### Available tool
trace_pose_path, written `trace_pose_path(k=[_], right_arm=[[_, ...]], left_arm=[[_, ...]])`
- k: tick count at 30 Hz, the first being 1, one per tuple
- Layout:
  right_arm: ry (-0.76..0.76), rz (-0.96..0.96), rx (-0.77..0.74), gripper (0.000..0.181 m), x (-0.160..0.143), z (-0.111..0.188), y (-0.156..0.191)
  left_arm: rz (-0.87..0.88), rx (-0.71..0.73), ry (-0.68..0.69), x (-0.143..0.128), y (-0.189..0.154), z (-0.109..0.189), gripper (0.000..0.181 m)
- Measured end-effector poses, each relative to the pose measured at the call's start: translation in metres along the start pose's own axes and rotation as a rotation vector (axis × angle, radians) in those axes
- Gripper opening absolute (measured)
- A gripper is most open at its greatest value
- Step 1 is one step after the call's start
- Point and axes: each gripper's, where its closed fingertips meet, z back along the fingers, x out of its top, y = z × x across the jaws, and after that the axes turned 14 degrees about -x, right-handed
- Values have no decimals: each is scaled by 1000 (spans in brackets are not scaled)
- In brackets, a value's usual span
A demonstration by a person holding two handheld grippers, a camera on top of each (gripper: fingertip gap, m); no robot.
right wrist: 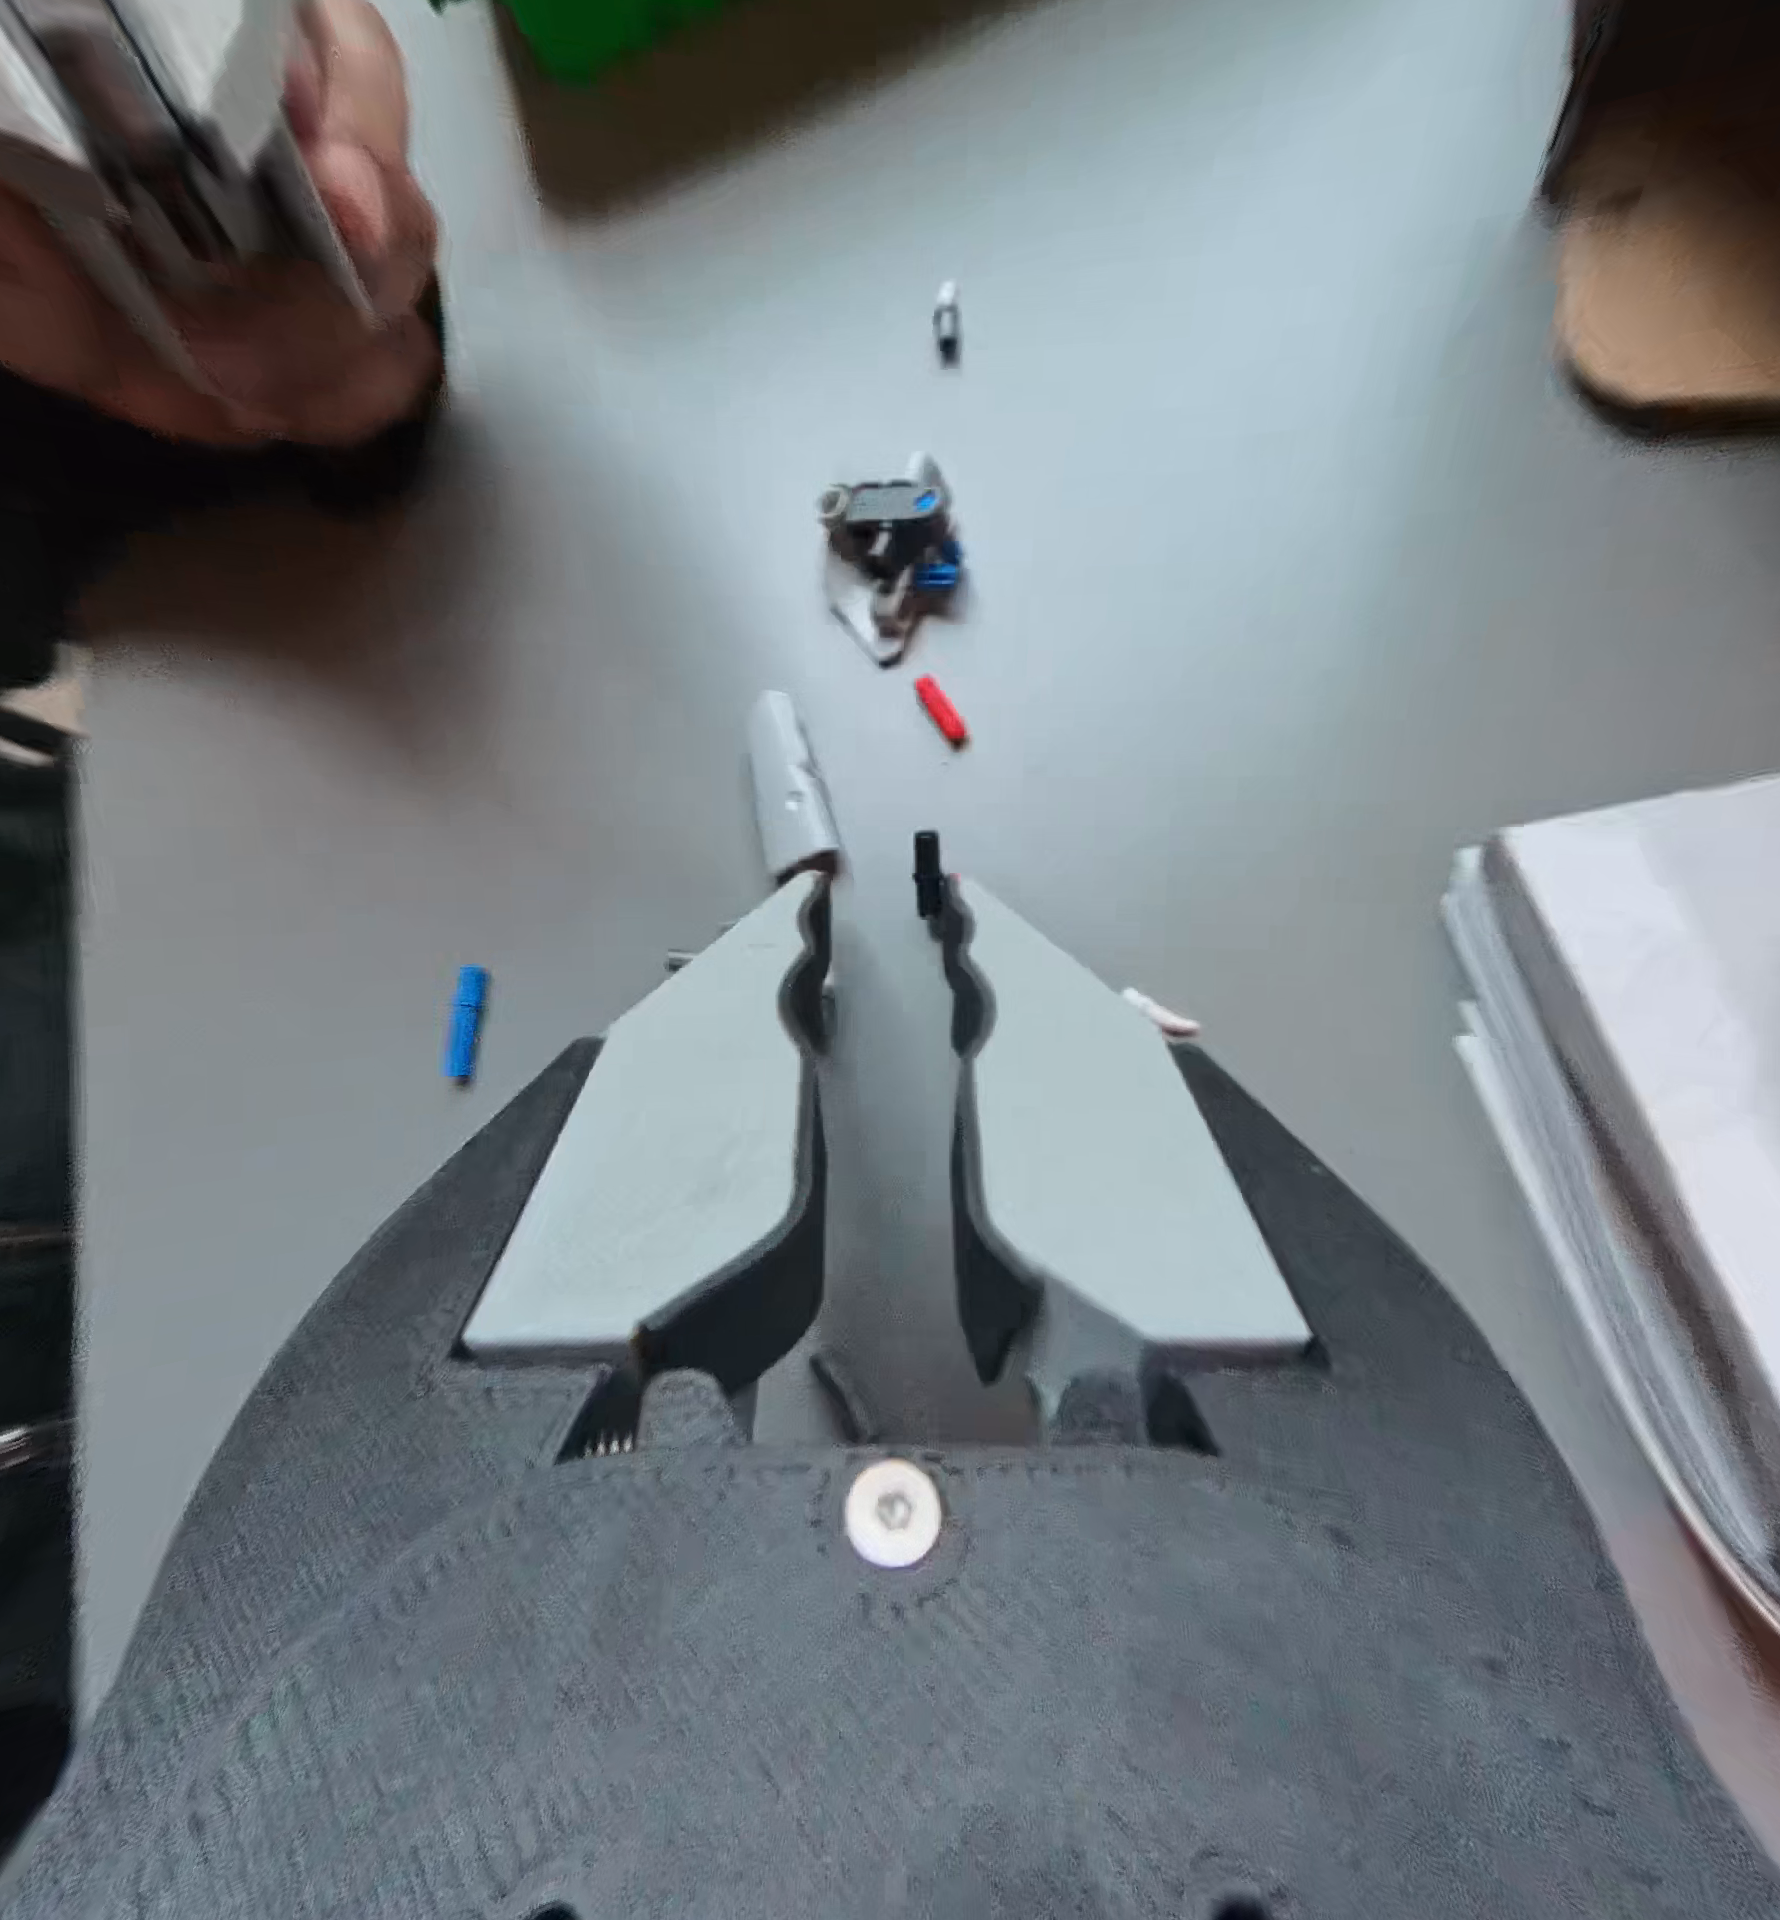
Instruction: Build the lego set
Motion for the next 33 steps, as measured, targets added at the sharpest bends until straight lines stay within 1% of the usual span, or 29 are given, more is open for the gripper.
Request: trace_pose_path(k=[1, 2, 3, 4, 9, 10, 12, 14, 16, 19, 22, 25, 26, 27, 33], right_arm=[[10, -12, 32, 32, 1, 3, 2], [-24, 7, 15, 40, 8, 6, 1], [-92, 48, -4, 36, 17, 11, 3], [-128, 81, -36, 35, 22, 14, 3], [-38, 168, -129, 34, 7, 5, -4], [-81, 175, -106, 28, 14, 8, 3], [-215, 149, 18, 25, 36, 20, 28], [-310, 86, 125, 20, 53, 31, 44], [-354, 38, 239, 17, 61, 39, 59], [-363, -16, 319, 19, 65, 42, 68], [-365, -52, 316, 12, 68, 41, 65], [-352, -57, 299, 9, 67, 37, 63], [-349, -60, 302, 3, 67, 37, 63], [-346, -61, 301, 2, 66, 37, 62], [-351, -70, 258, 1, 59, 43, 42]], left_arm=[[4, -2, -2, 0, 0, 0, 6], [5, -4, -5, 0, 0, 0, 5], [5, -4, -7, 1, 0, 1, 6], [5, -3, -9, 1, 0, 1, 6], [43, -35, -9, -1, -2, -2, 6], [66, -46, -18, -1, -2, -3, 6], [138, -77, -62, 1, -2, -6, 6], [218, -117, -124, 3, -1, -10, 5], [278, -141, -146, 2, 0, -15, 6], [300, -144, -142, 0, 2, -19, 5], [293, -143, -117, -2, 0, -22, 5], [288, -131, -95, -5, 1, -27, 5], [288, -122, -82, -7, 2, -30, 5], [288, -113, -63, -9, 4, -33, 6], [280, -102, 4, -13, 16, -44, 6]])
